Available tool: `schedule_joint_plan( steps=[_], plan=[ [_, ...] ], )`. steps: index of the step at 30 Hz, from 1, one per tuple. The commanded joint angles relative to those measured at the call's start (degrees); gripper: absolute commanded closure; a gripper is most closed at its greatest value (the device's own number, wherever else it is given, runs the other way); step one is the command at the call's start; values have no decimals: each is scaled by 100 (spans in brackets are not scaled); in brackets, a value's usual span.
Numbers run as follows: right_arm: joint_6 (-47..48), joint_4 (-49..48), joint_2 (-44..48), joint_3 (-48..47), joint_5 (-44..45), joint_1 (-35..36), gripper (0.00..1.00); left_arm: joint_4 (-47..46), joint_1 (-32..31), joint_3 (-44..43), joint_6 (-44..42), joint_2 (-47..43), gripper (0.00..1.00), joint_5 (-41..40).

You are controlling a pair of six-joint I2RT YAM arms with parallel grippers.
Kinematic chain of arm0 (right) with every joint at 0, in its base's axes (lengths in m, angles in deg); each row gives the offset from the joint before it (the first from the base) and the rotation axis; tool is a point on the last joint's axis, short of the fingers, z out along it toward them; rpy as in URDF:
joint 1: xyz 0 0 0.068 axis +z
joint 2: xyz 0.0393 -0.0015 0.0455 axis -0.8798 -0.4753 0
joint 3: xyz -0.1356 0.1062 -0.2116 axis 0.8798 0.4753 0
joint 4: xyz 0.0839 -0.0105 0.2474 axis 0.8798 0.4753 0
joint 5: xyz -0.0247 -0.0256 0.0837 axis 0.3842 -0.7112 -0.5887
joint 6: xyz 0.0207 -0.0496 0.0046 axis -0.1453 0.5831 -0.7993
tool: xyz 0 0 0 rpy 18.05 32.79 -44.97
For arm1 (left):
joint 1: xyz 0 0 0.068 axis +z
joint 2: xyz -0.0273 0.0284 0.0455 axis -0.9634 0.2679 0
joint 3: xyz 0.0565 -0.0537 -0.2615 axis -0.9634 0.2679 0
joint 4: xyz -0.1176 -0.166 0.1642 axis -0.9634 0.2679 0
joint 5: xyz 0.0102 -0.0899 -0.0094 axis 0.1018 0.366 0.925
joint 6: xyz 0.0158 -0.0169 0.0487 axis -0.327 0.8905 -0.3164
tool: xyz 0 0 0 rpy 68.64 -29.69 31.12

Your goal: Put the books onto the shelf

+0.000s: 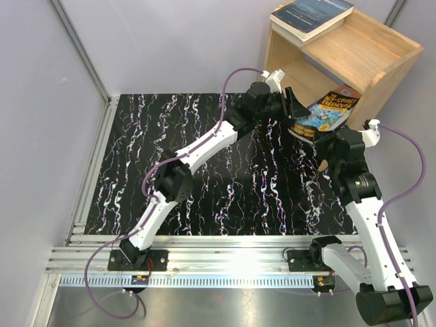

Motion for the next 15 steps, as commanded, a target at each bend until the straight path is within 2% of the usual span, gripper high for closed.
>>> schedule_joint_plan(
  steps=[1, 3, 4, 5, 7, 15],
  plan=[
    [-142, -231, -1, 122, 143, -200, 100, -545, 54, -412, 10, 87, 41, 186],
    [-316, -284, 7, 219, 178, -236, 100, -537, 89, -421, -51, 166, 31, 309],
    [-379, -302, -1, 254, 178, -236, 100, -519, 98, -386, -78, 175, 12, 344],
    [-440, -337, -10, 307, 204, -244, 100, -501, 89, -369, -122, 167, 1, 362],
    [-642, -363, -19, 351, 240, -253, 100, -352, 107, -194, -297, 35, 1, 257],
    [-1275, -759, 95, 553, 424, -271, 100, -528, 449, 2336, -763, -1678, 1, 2]
  ],
)
